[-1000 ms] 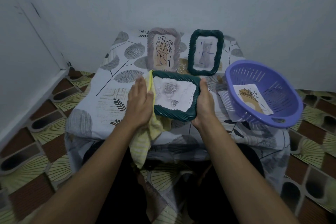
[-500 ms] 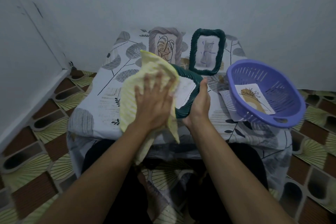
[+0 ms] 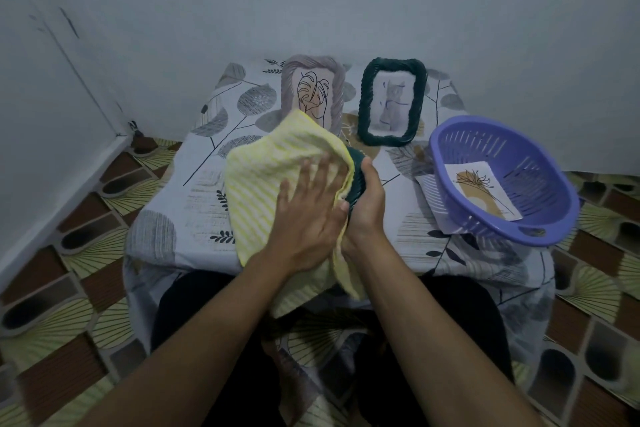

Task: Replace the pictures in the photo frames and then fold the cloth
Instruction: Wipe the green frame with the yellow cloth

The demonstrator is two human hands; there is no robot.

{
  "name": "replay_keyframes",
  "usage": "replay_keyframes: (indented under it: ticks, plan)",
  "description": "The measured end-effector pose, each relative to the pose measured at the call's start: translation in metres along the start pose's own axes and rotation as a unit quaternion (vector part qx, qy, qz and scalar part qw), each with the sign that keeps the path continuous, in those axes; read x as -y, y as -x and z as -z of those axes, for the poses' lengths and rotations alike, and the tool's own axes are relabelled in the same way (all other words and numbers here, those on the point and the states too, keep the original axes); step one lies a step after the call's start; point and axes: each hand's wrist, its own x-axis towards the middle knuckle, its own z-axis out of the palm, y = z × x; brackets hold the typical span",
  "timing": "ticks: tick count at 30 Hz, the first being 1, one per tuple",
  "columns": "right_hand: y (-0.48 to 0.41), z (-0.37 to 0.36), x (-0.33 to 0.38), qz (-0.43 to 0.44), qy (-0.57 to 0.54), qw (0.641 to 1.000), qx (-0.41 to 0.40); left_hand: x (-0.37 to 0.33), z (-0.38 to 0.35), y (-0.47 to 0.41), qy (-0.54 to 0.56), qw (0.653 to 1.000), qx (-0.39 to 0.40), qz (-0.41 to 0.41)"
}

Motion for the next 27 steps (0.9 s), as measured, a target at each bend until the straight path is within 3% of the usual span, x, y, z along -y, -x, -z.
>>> replay_keyframes:
  ticks: [3,6,8,10,15,18,20,24,27]
  plan:
    - [0.001,-0.004,-0.008,0.0,0.007,1.0,0.014,0.011,0.008,-0.015,-0.004,0.996,0.01,0.089]
    - [0.001,-0.008,-0.011,-0.008,0.014,0.999,0.036,0.011,0.014,-0.033,0.073,0.974,-0.02,0.214]
    - [-0.001,-0.008,-0.012,-0.002,0.018,0.999,0.048,0.005,0.015,-0.038,0.106,0.964,-0.033,0.242]
    - [-0.006,-0.006,-0.01,0.019,0.017,0.999,0.038,-0.005,0.013,-0.033,0.116,0.976,-0.036,0.183]
    - [-0.013,0.002,0.008,0.031,0.076,0.996,0.019,-0.016,0.001,-0.001,0.145,0.987,-0.029,-0.058]
    - [-0.01,0.011,0.011,0.003,0.082,0.997,-0.002,0.002,-0.001,-0.001,0.042,0.992,-0.005,-0.119]
    - [-0.009,0.015,0.01,0.0,0.059,0.998,-0.008,0.017,0.002,-0.008,-0.022,0.998,0.003,-0.05]
    - [-0.008,0.014,0.005,-0.001,0.013,1.0,0.015,0.037,0.017,-0.033,-0.035,0.984,-0.021,0.173]
    - [-0.005,0.005,-0.002,0.002,0.0,0.999,0.034,0.024,0.027,-0.05,-0.025,0.973,-0.041,0.225]
